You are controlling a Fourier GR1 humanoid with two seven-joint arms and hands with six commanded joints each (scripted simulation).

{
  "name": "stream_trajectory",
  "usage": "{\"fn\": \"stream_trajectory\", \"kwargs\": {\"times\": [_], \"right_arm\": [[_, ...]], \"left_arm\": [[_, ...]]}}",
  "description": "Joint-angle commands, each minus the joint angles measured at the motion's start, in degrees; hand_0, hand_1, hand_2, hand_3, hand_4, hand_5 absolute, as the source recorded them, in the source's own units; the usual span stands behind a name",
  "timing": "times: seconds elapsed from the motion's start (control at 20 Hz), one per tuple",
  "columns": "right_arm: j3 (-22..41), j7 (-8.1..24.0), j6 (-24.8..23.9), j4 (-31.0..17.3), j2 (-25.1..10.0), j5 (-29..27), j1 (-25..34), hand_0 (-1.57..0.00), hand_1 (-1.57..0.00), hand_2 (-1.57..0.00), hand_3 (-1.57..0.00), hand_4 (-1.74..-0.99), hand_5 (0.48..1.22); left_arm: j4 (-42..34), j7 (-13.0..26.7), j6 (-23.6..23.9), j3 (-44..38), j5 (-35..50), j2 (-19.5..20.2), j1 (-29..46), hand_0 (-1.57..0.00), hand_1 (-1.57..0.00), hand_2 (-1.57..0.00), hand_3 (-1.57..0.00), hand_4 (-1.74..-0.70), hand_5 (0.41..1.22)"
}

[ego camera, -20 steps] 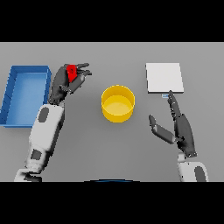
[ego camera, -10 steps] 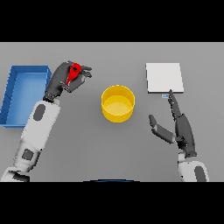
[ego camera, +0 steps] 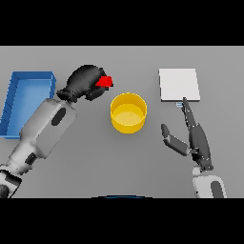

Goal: Pick up the red beaker and tilt it to pour out 1 green nut into yellow bowl. Pick up the yellow bowl and place it on the metallic measuring scale.

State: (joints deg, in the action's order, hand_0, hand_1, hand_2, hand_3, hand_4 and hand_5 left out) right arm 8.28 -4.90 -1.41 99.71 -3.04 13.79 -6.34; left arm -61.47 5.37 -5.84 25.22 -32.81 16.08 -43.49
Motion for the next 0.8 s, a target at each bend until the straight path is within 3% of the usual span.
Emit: {"fn": "stream_trajectory", "kwargs": {"times": [0.0,0.1,0.15,0.2,0.5,0.75], "right_arm": [[0.19,0.09,0.14,0.17,-0.04,0.12,-0.44,0.0,0.0,0.0,0.0,-1.183,0.673],[-0.43,0.5,0.41,0.31,-0.38,-0.67,-0.36,0.0,0.0,0.0,0.0,-1.187,0.676],[-0.66,0.57,0.47,0.13,-0.4,-0.98,-0.59,0.0,0.0,0.0,0.0,-1.191,0.675],[-0.46,0.83,0.59,0.74,-0.2,-1.18,-0.8,0.0,0.0,0.0,0.0,-1.19,0.675],[-1.3,1.24,0.81,-0.11,1.08,-3.52,-1.44,0.0,0.0,0.0,0.0,-1.206,0.639],[-0.78,-0.31,-0.29,0.1,1.08,-1.66,-1.51,0.0,0.0,0.0,0.0,-1.214,0.6]], "left_arm": [[0.42,0.54,-0.62,1.88,-2.16,0.52,-1.15,-1.57,-1.57,-1.57,-1.57,-1.74,1.183],[1.77,1.68,-3.09,4.87,-5.17,1.32,-4.21,-1.57,-1.57,-1.57,-1.57,-1.74,1.197],[2.52,2.37,-4.86,6.72,-6.91,1.65,-5.33,-1.57,-1.57,-1.57,-1.57,-1.69,1.202],[3.35,2.33,-5.78,8.49,-8.91,1.94,-6.29,-1.57,-1.57,-1.57,-1.49,-1.7,1.205],[7.87,-1.92,-12.28,16.83,-17.5,1.69,-14.17,-1.57,-1.57,-1.57,-1.29,-1.72,1.217],[10.14,-7.22,-13.76,22.57,-23.02,1.23,-18.22,-1.57,-1.57,-1.57,-1.48,-1.73,1.22]]}}
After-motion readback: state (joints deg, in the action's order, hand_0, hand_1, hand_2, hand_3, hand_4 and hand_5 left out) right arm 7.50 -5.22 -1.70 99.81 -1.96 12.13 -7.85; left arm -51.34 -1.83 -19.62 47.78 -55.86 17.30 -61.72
